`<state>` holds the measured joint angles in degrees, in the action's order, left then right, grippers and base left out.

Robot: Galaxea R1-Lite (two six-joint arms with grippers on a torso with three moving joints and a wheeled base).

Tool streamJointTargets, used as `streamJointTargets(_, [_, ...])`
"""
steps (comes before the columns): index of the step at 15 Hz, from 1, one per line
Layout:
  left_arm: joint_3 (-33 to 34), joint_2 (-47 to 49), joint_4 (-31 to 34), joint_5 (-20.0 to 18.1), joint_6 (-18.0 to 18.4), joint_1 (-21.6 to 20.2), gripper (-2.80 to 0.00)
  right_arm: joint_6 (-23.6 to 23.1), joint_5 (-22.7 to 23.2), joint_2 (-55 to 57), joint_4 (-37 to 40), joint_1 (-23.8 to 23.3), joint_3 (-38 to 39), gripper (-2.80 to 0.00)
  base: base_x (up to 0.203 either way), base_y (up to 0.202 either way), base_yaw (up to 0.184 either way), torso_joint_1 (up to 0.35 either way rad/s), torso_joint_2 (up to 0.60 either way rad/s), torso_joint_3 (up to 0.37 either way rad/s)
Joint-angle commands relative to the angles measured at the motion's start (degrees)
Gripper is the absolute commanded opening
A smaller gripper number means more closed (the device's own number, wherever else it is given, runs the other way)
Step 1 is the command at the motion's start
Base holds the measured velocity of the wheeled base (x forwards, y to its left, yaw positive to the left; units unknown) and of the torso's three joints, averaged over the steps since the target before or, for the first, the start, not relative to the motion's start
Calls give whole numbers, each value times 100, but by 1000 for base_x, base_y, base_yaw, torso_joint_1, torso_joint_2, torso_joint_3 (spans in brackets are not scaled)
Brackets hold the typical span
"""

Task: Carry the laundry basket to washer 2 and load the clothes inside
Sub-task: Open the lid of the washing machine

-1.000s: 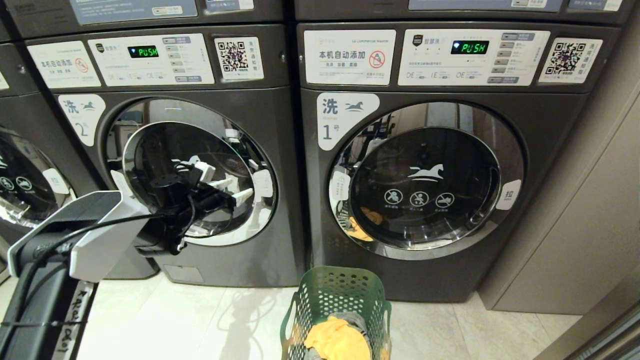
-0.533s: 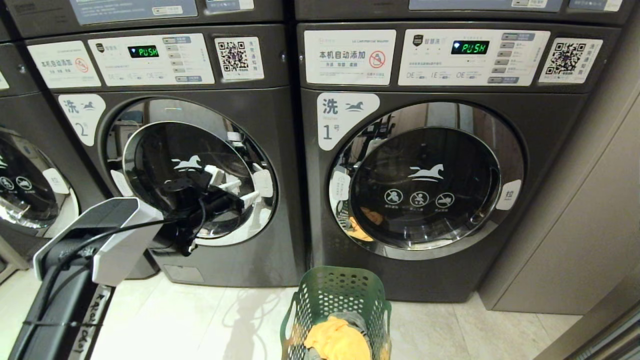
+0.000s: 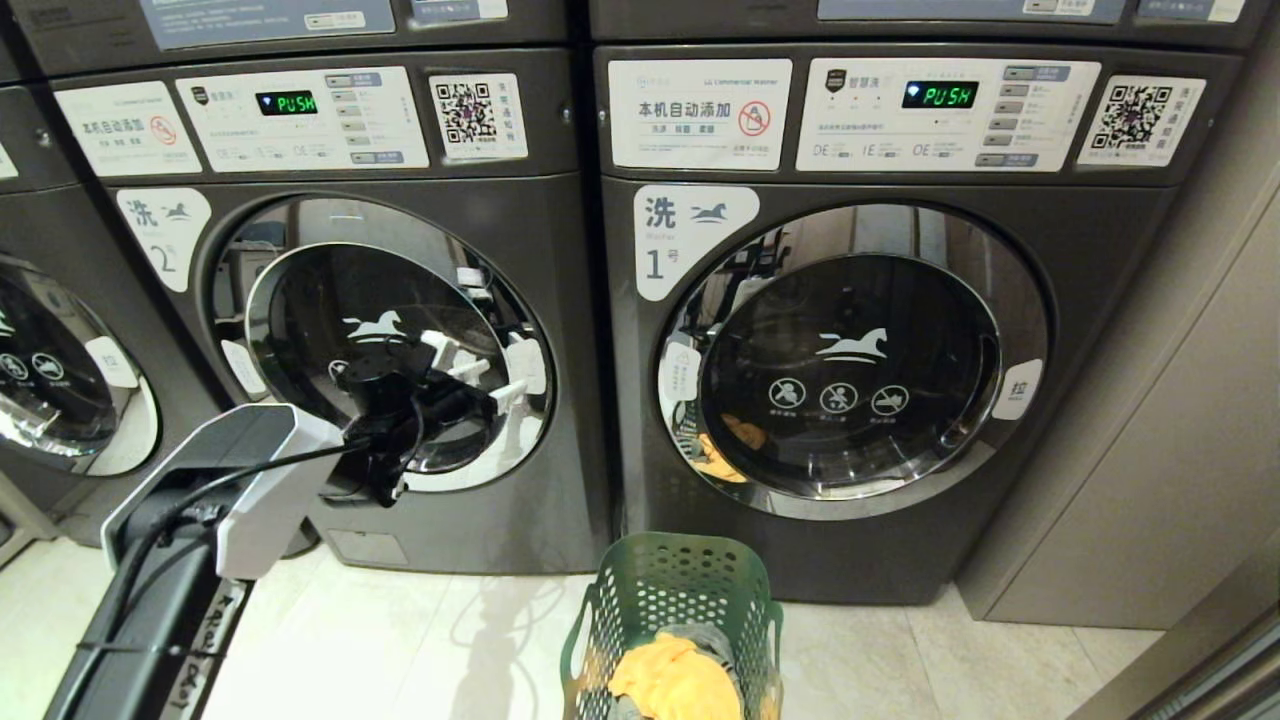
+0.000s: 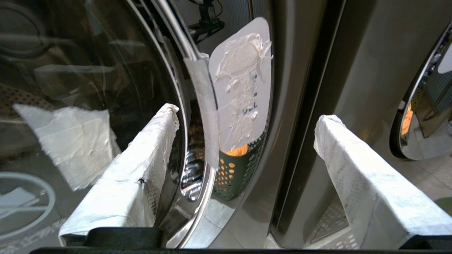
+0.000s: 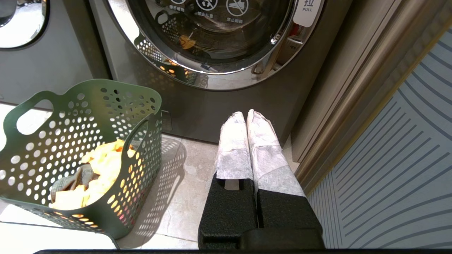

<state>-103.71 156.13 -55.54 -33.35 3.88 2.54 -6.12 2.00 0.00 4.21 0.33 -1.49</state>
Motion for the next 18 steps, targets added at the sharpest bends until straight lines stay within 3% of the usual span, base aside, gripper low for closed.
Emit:
streamJointTargets(1, [-180, 115, -7, 14, 0, 9, 0, -3, 2, 9, 1, 2, -1, -280, 0, 0, 0, 0, 0, 0])
streamJointTargets(7, [-669, 339, 307, 48, 25, 80, 0, -3, 2, 9, 1, 2, -1, -280, 0, 0, 0, 0, 0, 0])
streamJointTargets(18, [-686, 461, 359, 55, 24, 168, 0, -4, 2, 9, 1, 2, -1, -280, 0, 0, 0, 0, 0, 0])
